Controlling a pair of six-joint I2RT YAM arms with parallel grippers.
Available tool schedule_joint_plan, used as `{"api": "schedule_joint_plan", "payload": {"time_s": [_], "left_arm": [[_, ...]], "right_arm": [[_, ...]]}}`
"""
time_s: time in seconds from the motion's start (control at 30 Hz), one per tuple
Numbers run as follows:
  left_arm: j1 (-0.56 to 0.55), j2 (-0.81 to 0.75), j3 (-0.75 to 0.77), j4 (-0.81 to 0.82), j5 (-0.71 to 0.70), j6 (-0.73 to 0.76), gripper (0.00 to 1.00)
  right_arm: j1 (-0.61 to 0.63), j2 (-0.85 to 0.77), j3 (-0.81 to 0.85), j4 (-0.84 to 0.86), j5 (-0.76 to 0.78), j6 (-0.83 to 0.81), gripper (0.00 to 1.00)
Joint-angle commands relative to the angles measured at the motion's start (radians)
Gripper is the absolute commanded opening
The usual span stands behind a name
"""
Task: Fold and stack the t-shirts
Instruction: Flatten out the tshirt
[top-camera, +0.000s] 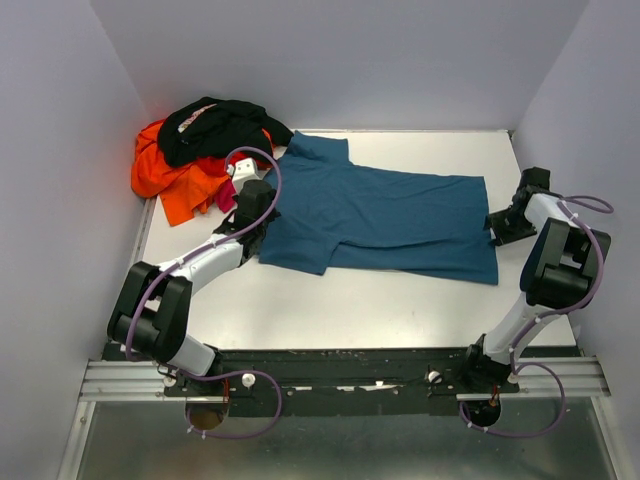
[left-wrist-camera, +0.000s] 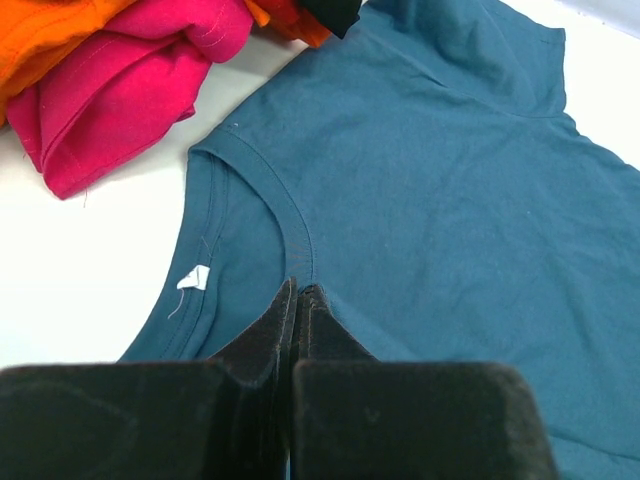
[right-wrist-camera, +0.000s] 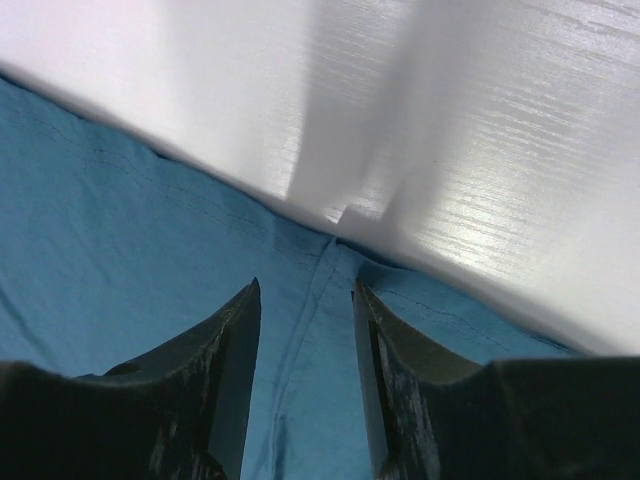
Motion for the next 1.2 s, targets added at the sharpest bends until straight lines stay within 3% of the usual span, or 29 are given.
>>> {"api": "schedule_joint_plan", "payload": {"time_s": [0.0, 0.23, 0.33, 0.43, 0.57, 0.7, 0.8, 1.17], "left_arm": [[0.005, -0.028, -0.005, 0.027, 0.001, 0.009, 0.00], [0.005, -0.034, -0.005, 0.021, -0.003, 0.014, 0.00], [0.005, -0.036, -0.006, 0.021, -0.010, 0.014, 0.00], [0.005, -0.038, -0.006, 0.021, -0.008, 0.016, 0.00], [0.005, -0.041, -0.006, 0.021, -0.008, 0.016, 0.00], [0.003, -0.051, -0.008, 0.021, 0.000, 0.014, 0.00], [0.003, -0.074, -0.020, 0.018, -0.002, 0.016, 0.00], [-0.008, -0.283, -0.110, -0.066, -0.033, 0.006, 0.00]], "right_arm": [[-0.014, 0.029, 0.018, -0.054, 0.047, 0.045, 0.50], [-0.033, 0.046, 0.025, -0.100, 0.072, 0.056, 0.48], [-0.037, 0.073, 0.041, -0.097, 0.056, 0.056, 0.42], [-0.037, 0.086, 0.062, -0.121, 0.058, 0.051, 0.29], [-0.037, 0.003, 0.010, -0.111, 0.110, 0.054, 0.28], [-0.037, -0.066, -0.027, -0.115, 0.122, 0.031, 0.19], [-0.037, -0.104, -0.036, -0.132, 0.107, 0.011, 0.01], [-0.047, -0.373, -0.229, -0.158, 0.044, -0.030, 0.01]]}}
